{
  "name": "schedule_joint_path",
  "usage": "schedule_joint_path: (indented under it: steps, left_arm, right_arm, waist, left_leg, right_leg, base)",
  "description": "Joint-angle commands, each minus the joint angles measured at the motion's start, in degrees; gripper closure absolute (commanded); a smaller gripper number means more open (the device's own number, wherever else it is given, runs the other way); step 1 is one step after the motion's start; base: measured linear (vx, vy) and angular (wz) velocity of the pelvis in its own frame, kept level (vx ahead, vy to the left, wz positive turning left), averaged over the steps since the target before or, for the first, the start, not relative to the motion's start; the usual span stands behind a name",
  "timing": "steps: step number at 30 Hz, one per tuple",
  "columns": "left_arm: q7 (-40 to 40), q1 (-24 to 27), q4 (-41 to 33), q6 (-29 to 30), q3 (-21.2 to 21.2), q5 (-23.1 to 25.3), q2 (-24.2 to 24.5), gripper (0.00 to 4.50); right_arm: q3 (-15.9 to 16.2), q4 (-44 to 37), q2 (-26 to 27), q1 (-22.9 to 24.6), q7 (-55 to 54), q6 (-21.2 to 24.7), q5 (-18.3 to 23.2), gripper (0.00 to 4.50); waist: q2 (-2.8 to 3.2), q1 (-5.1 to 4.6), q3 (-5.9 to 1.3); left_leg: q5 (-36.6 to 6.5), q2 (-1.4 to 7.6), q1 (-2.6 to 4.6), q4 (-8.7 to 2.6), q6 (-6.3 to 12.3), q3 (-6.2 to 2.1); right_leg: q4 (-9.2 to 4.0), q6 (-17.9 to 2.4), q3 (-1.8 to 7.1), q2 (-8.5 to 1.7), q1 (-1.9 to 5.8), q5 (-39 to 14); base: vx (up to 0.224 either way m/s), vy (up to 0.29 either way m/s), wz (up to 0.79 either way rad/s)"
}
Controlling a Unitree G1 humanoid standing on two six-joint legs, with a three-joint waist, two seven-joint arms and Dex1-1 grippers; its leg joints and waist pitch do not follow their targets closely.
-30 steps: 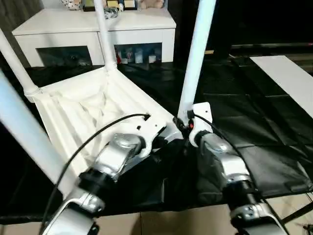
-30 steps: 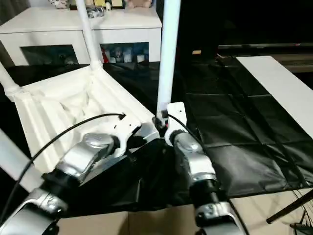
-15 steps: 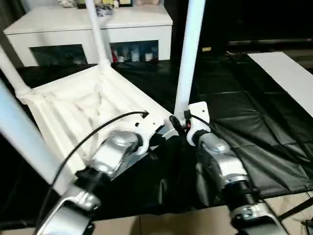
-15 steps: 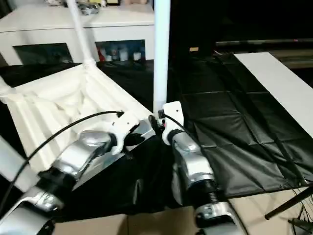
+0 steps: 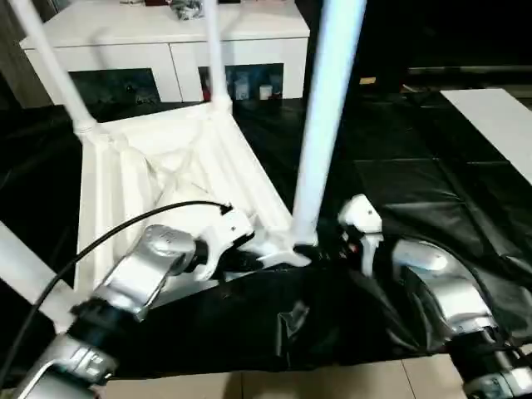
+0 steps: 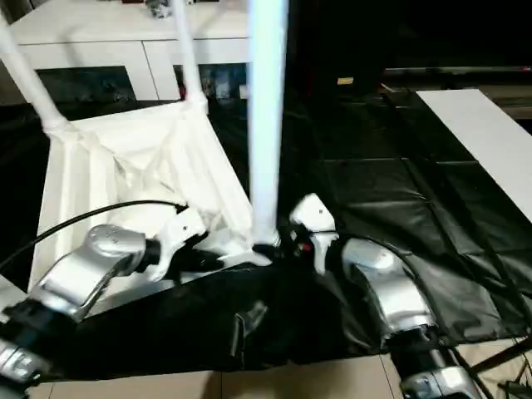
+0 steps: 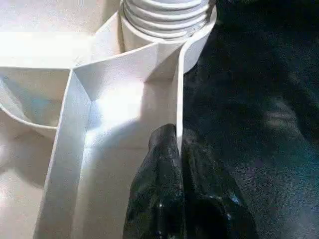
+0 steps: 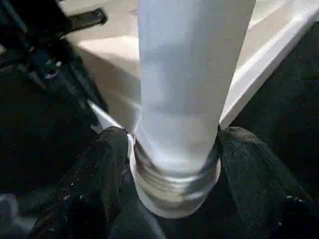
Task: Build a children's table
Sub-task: Rotate leg to tighten
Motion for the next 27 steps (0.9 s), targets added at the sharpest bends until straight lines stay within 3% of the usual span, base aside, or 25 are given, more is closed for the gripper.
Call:
schedule_joint_path:
  steps: [1, 9, 12, 13, 16, 23, 25, 27]
  left_arm:
    - [-1.81, 1.64, -0.41, 1.73, -2.74, -0.42, -0.09, 4.50]
    - [-2.23, 1.93, -1.05, 1.91, -2.91, -0.12, 0.22, 4.50]
    - [-2.41, 2.17, -1.57, 2.56, -3.01, -0.20, 0.44, 4.50]
    - [-2.43, 2.20, -1.59, 2.58, -3.05, -0.17, 0.47, 4.50]
    - [-2.54, 2.38, -1.77, 2.74, -3.13, -0.01, 0.54, 4.50]
    - [-2.24, 2.84, -1.95, 3.15, -2.92, 0.04, 0.75, 4.50]
    - [-0.97, 2.79, -1.26, 3.38, -2.48, 0.29, 0.14, 4.50]
    - [3.20, 1.91, 1.36, 4.53, -1.35, 1.06, -2.48, 4.50]
  right_arm:
    - [1.62, 0.67, 0.49, -0.31, 0.09, -0.45, -0.87, 1.47]
    - [2.00, 2.50, 1.17, -1.72, -0.56, -0.76, -1.66, 1.47]
    - [1.82, 3.60, 1.63, -2.06, -0.13, -0.63, -1.71, 1.47]
    - [1.85, 3.80, 1.68, -2.11, -0.11, -0.57, -1.74, 1.72]
    - [2.02, 4.67, 1.84, -2.36, -0.01, -0.62, -1.76, 1.85]
    - [1.09, 4.63, 2.79, -2.43, -0.63, 0.17, -0.90, 1.96]
    - [-0.14, 5.68, 4.20, -2.83, -4.19, 0.06, -1.33, 1.96]
    - [-2.29, 8.01, 7.14, -3.71, -12.47, 0.84, -2.62, 1.96]
  waist:
    - [-0.21, -0.17, -2.38]
    - [-0.23, -0.36, -2.88]
    - [-0.30, -0.31, -2.81]
    - [-0.29, -0.32, -2.82]
    - [-0.32, -0.44, -2.75]
    - [-0.33, -0.58, -2.87]
    - [-0.33, -0.71, -2.75]
    - [-0.35, -1.09, -2.29]
  left_leg:
    - [-10.50, 1.77, 0.16, -4.07, 2.27, -0.36]
    - [-5.89, 1.50, -0.08, -3.52, 3.43, -0.32]
    - [-6.41, 1.51, -0.11, -3.54, 3.66, -0.31]
    - [-6.52, 1.54, -0.08, -3.55, 3.61, -0.32]
    - [-6.99, 1.56, -0.07, -3.60, 3.51, -0.32]
    - [-5.94, 1.53, -0.09, -3.47, 3.88, -0.33]
    - [-6.65, 1.54, -0.09, -3.56, 3.64, -0.29]
    - [-9.51, 1.48, -0.09, -3.99, 2.15, -0.33]
  right_leg:
    - [-4.23, -13.95, 2.30, -3.81, 2.43, -6.92]
    - [-3.40, -15.26, 2.19, -3.60, 2.73, 1.49]
    - [-3.52, -15.20, 2.18, -3.71, 2.77, 0.09]
    - [-3.53, -15.16, 2.17, -3.72, 2.77, -0.27]
    - [-3.62, -15.13, 2.16, -3.67, 2.68, -1.36]
    - [-3.43, -15.34, 2.16, -3.67, 2.76, 0.00]
    - [-3.56, -15.34, 2.17, -3.71, 2.62, -1.31]
    - [-4.19, -14.42, 2.15, -3.72, 2.46, -7.12]
  base:
    - [0.000, 0.000, 0.00]
    - [0.000, 0.000, 0.00]
    - [0.000, 0.000, 0.00]
    - [0.000, 0.000, 0.00]
    - [0.000, 0.000, 0.00]
    - [0.000, 0.000, 0.00]
    - [0.000, 0.000, 0.00]
    - [0.000, 0.000, 0.00]
